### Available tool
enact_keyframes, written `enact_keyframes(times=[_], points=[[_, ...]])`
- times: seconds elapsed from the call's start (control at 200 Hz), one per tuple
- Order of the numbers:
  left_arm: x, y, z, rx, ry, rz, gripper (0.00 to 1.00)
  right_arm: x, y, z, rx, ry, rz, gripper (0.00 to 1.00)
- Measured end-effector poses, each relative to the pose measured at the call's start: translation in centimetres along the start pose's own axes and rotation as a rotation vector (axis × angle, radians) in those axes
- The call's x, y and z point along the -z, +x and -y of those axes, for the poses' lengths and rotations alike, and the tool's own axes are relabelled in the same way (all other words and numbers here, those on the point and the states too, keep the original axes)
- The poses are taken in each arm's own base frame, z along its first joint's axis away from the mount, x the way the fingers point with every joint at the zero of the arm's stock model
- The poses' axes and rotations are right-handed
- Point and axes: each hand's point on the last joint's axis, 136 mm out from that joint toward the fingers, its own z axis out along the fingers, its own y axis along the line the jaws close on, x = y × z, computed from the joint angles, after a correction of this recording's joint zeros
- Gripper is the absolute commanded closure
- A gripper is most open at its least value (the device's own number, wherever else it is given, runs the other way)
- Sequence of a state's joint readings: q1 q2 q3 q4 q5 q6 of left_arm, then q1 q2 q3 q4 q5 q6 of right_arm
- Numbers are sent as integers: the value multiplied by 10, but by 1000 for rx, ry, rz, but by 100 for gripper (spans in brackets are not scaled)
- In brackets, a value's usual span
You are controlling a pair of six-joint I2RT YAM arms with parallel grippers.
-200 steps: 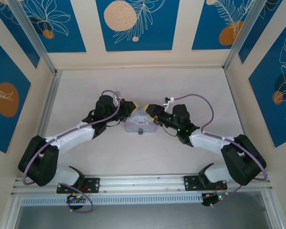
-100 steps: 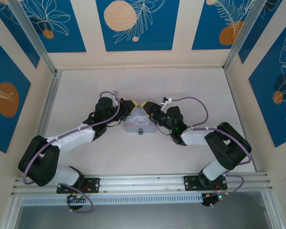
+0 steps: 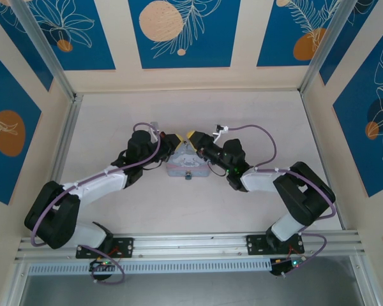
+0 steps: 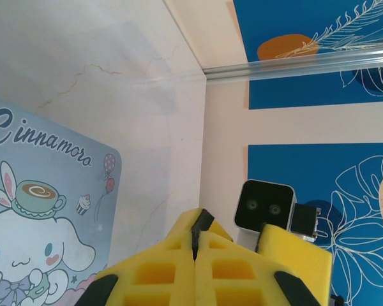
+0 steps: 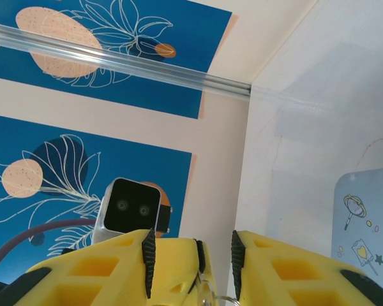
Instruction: Unlock the padlock with the key
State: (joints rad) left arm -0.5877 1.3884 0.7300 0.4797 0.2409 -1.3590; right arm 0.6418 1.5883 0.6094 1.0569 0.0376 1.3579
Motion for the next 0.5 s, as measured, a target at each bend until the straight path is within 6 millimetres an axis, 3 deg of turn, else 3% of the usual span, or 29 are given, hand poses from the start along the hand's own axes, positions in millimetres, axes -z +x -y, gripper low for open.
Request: enact_keyframes(times=[0.185,0.5], points=[[0,-2,0,0,-3,10,100,-4,8,10,-9,13,-25,66],[0,-2,0,-1,-3,18,100,-4,14,0,-18,-28,-40,70]])
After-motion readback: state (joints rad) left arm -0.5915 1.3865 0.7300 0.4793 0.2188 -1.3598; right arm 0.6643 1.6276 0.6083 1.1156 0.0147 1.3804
